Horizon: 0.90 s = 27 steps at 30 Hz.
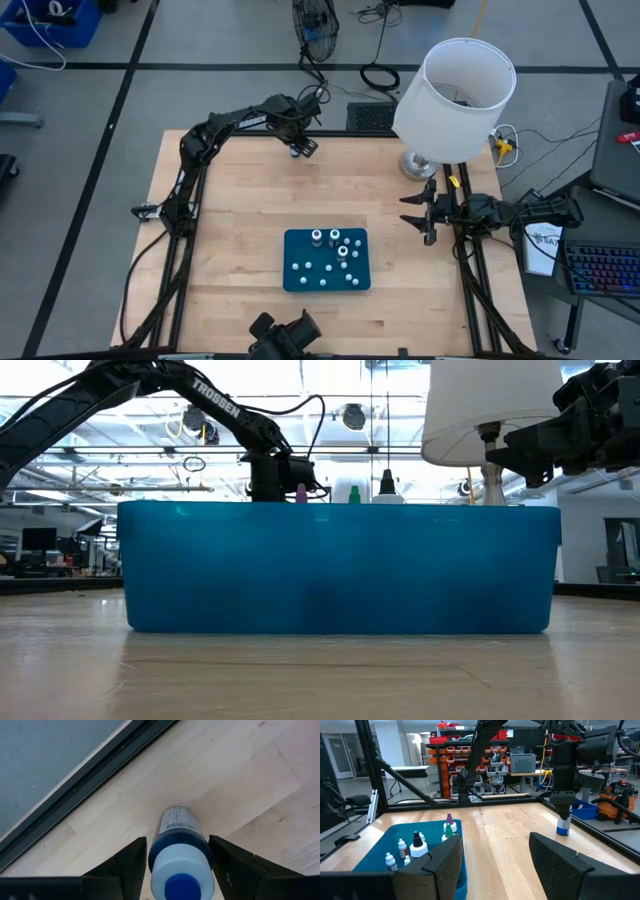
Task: Pick & Place food coloring
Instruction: Put the large blue food coloring bottle into the blue bin
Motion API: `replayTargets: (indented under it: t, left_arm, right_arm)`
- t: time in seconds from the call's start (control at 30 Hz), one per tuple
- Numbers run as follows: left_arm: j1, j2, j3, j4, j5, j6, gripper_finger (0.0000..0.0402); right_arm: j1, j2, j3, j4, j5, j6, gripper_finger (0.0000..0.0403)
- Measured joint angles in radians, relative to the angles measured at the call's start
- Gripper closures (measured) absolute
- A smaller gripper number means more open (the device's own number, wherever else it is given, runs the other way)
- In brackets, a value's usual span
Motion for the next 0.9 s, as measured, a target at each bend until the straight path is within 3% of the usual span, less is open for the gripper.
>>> replayTargets:
  t: [0.13,0.3,0.57,0.73,0.9]
  left_arm:
    - [0.000,0.000,0.000,-0.021,0.000,0.047,0.0196]
    - [-0.002,-0.001,0.001,-0.049,-0.008,0.088,0.0269]
    - [-0.053,-0.092,0.005,-0.106,0.007,0.124,0.0269]
    - [-0.157,-0.246,0.005,-0.204,0.000,0.104,0.0269]
    - [-0.357,-0.406,0.006,-0.298,-0.002,-0.008,0.0269]
  right_arm:
    - [0.000,0.000,0.000,0.000,0.000,0.000,0.0184]
    - [0.000,0.000,0.000,0.000,0.000,0.000,0.0182]
    - [0.000,0.000,0.000,0.000,0.000,0.000,0.0184]
    - [0.000,0.001,0.000,0.000,0.000,0.000,0.0182]
    - [0.000,0.001,0.000,0.000,0.000,0.000,0.0185]
